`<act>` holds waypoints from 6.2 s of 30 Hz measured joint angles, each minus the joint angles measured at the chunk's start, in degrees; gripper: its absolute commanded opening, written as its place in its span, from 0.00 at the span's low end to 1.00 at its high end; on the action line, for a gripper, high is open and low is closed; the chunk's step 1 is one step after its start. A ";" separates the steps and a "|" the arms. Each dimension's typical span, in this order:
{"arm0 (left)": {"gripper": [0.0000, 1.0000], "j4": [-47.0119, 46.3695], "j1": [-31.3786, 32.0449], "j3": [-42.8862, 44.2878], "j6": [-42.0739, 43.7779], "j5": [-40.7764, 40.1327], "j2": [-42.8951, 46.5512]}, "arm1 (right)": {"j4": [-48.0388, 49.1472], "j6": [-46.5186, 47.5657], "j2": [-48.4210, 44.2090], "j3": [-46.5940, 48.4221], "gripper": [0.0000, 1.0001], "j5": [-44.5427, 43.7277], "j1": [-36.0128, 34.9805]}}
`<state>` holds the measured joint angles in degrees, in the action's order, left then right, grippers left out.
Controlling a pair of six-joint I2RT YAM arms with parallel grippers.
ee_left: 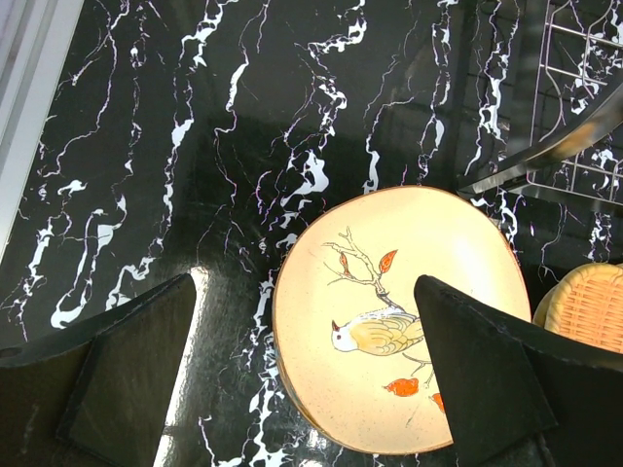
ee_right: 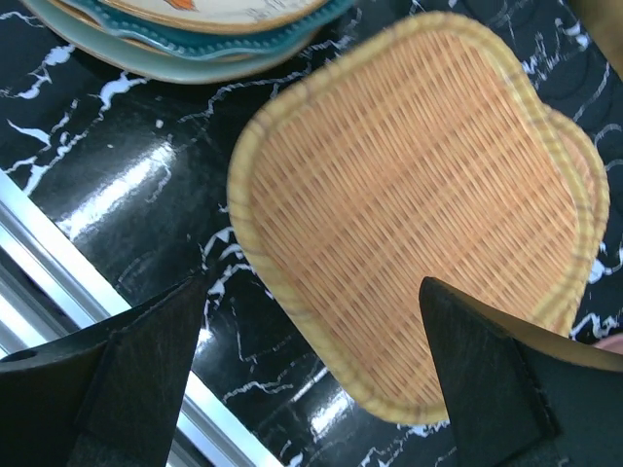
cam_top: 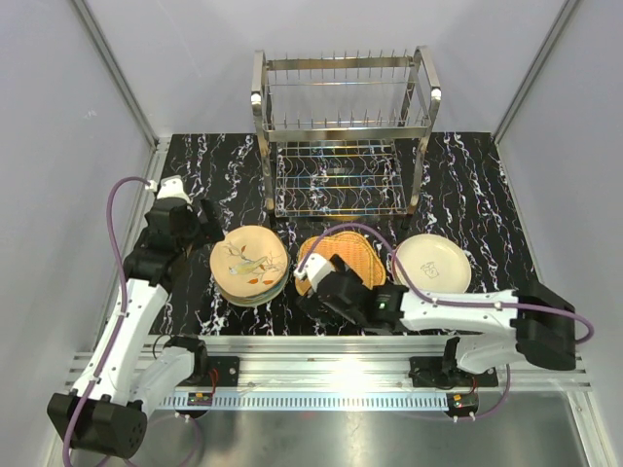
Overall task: Load the plates into the dish rack
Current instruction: Grab a plate with the right arm, then insert the plate into the dish rack
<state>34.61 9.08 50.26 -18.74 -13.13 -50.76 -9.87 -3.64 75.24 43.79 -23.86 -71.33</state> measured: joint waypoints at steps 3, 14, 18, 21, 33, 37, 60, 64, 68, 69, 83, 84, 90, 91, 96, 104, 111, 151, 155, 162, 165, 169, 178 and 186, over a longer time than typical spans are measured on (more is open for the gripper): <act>0.99 0.00 -0.39 0.00 -0.15 0.61 -0.17 | 1.05 1.07 5.14 3.52 0.96 -2.23 -1.86; 0.99 -0.02 -0.68 0.00 -0.33 1.42 0.81 | 2.54 1.60 18.40 10.29 0.88 -5.79 -3.26; 0.99 -0.04 -0.81 0.00 -0.33 2.05 0.85 | 1.42 1.11 21.81 12.83 0.88 -9.03 -4.17; 0.99 -0.04 -0.81 0.02 -0.33 2.32 0.96 | -0.09 0.59 24.87 15.67 0.84 -13.14 -4.68; 0.99 -0.09 -0.81 0.02 -0.33 2.86 1.55 | -4.90 -3.37 29.94 19.54 0.59 -19.32 -4.81; 0.99 -0.09 -0.81 0.02 -0.33 2.91 1.55 | -5.84 -4.28 30.71 19.65 0.55 -20.28 -4.85; 0.99 -0.09 -1.27 0.02 -0.33 3.54 1.57 | -9.99 -2.40 29.73 23.02 0.14 -24.52 -6.69; 0.99 -0.11 -1.33 0.02 -0.33 3.72 1.57 | -10.23 -2.40 27.96 23.08 0.08 -24.46 -6.69; 0.99 -0.11 -1.38 0.02 -0.33 3.85 1.60 | -10.67 -2.62 24.96 23.10 0.08 -23.39 -6.69; 0.99 -0.11 -1.40 0.02 -0.33 3.87 1.60 | -10.86 -2.71 24.24 23.21 0.07 -23.10 -6.69; 0.99 -0.26 -1.44 0.02 -0.33 3.98 2.80 | -12.90 -6.45 12.11 23.39 0.00 -15.08 -3.69; 0.99 -0.26 -1.44 0.02 -0.33 3.98 2.89 | -12.79 -6.97 10.78 23.28 0.00 -13.88 -2.56; 0.99 -0.26 -1.44 0.02 -0.33 3.98 3.21 | -12.26 -9.57 4.44 20.98 0.00 -8.33 2.47; 0.99 -0.26 -1.44 0.02 -0.33 3.98 3.21 | -12.26 -9.86 3.87 20.83 0.00 -7.37 2.99; 0.99 -0.26 -1.44 0.02 -0.33 3.98 3.21 | -12.28 -11.78 1.90 20.68 0.00 -2.86 5.73; 0.99 -0.28 -1.44 0.02 -0.33 4.00 3.43 | -12.44 -14.36 -0.85 20.68 0.00 0.42 8.92; 0.99 -0.28 -1.49 0.02 -0.33 4.00 3.43 | -12.52 -15.69 -1.92 20.68 0.00 0.85 10.21; 0.99 -0.44 -1.53 0.02 -0.33 3.43 3.02 | -15.02 -10.69 3.96 70.23 0.00 0.96 13.66; 0.99 -0.42 -1.53 0.02 -0.35 3.45 2.95 | -13.27 -7.82 11.58 77.83 0.00 -1.18 14.23; 0.99 -0.44 -1.53 0.02 -0.39 3.54 2.91 | -10.75 -3.13 23.12 93.02 0.00 -3.15 14.71; 0.99 -0.46 -1.53 0.02 -0.57 3.93 2.84 | -8.48 -0.79 25.68 96.54 0.00 -4.04 14.75; 0.99 -0.52 -1.53 0.02 -0.79 4.59 2.51 | -4.76 1.07 26.82 97.13 0.00 -5.31 15.10; 0.99 -1.31 -1.53 0.02 -1.22 6.91 1.75 | 1.88 4.13 32.76 100.32 0.00 -6.69 16.00; 0.99 -1.51 -1.53 0.02 -1.29 8.48 0.87 | 8.39 6.58 38.21 101.39 0.00 -5.90 16.87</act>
<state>33.10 7.55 50.28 -20.03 -4.64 -49.89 -1.48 2.94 113.45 145.18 -29.76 -54.46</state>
